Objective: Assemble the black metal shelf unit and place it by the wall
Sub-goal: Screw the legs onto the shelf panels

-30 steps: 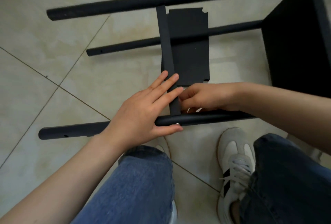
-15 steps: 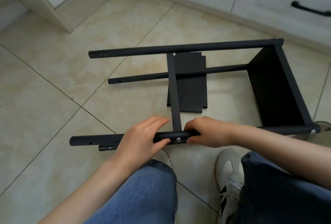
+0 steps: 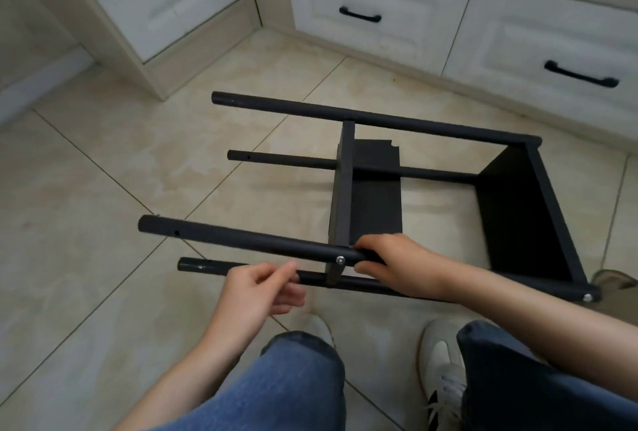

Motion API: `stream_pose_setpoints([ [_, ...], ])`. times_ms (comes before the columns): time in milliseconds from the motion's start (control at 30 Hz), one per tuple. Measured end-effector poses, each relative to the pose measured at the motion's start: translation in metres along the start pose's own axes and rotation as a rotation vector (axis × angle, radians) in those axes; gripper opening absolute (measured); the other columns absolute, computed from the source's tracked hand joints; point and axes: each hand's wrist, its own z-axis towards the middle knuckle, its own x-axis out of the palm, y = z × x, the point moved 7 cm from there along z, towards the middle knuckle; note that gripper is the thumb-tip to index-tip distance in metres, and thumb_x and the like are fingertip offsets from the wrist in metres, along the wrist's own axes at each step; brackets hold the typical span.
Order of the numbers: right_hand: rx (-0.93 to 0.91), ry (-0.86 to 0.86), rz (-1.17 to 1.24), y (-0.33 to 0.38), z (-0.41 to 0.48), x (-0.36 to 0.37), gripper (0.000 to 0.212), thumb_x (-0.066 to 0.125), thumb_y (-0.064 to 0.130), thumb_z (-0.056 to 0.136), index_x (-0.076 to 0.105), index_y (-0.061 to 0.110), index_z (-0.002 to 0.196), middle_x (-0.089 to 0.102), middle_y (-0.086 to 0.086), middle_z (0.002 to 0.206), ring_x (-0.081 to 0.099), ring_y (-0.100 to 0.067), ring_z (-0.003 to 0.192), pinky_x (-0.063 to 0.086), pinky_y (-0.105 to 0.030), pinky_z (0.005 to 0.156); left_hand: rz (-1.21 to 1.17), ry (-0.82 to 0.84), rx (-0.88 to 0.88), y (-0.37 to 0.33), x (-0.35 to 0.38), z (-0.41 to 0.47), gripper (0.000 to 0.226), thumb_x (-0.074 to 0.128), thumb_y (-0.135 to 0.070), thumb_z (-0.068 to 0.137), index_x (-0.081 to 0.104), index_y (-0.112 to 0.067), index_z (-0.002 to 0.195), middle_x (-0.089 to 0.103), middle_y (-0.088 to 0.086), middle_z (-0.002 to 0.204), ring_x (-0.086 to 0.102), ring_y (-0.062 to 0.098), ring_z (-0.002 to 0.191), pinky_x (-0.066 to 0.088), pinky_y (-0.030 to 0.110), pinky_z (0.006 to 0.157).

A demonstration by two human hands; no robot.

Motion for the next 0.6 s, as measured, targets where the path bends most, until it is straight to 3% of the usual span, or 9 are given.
stream_pose_setpoints([
  [100,-0.004,-0.03,0.021,0.004,0.004,-0.013,0.004,0.055,0.032,0.1,0.054,0.028,0.098,0.054,0.012,0.08,0.052,-0.004,0.071,0.037,-0.02,0.06,-0.375,0.037,-0.145,-0.005,0.008,0.012,0.027,0.058,-0.028,0.1,0.067,-0.004,0.11,0.078,0.013,0.099,0.076,0.027,0.092,0.058,0.038,0.085],
  [233,-0.002,-0.069,0.003,0.007,0.005,-0.034,0.011,0.053,0.031,0.1,0.059,0.023,0.105,0.057,0.008,0.082,0.052,-0.008,0.072,0.037,-0.016,0.059,-0.751,0.048,-0.141,-0.027,0.019,0.033,0.03,0.059,-0.02,0.099,0.059,0.0,0.121,0.072,0.021,0.116,0.073,0.031,0.104,0.054,0.039,0.091],
  [300,0.008,-0.072,0.009,0.008,0.004,-0.044,0.013,0.053,0.03,0.1,0.059,0.021,0.107,0.059,0.006,0.086,0.054,-0.013,0.077,0.038,-0.018,0.061,-0.883,0.04,-0.121,-0.04,0.024,0.04,0.028,0.059,-0.017,0.098,0.057,-0.002,0.122,0.073,0.02,0.113,0.072,0.03,0.105,0.055,0.039,0.09],
  [433,0.006,-0.088,-0.002,0.011,0.005,-0.066,0.008,0.051,0.031,0.101,0.055,0.024,0.102,0.056,0.009,0.08,0.052,-0.007,0.07,0.036,-0.021,0.057,-0.907,0.033,-0.048,-0.066,0.027,0.049,0.007,0.057,-0.011,0.1,0.058,-0.007,0.106,0.074,0.012,0.091,0.072,0.029,0.104,0.056,0.043,0.089],
  [533,0.008,-0.084,-0.002,0.015,0.004,-0.083,0.012,0.051,0.031,0.101,0.056,0.022,0.107,0.055,0.01,0.08,0.05,-0.003,0.068,0.034,-0.017,0.056,-0.862,0.043,0.014,-0.082,0.027,0.052,0.005,0.057,-0.012,0.099,0.059,-0.009,0.103,0.074,0.011,0.09,0.073,0.027,0.101,0.057,0.042,0.086],
  [600,0.01,-0.068,0.011,0.02,0.003,-0.097,0.012,0.05,0.031,0.102,0.056,0.023,0.109,0.059,0.008,0.084,0.055,-0.008,0.073,0.041,-0.02,0.06,-0.839,0.063,0.071,-0.095,0.026,0.056,0.006,0.058,-0.013,0.099,0.058,-0.01,0.104,0.073,0.01,0.091,0.074,0.025,0.1,0.059,0.04,0.082],
])
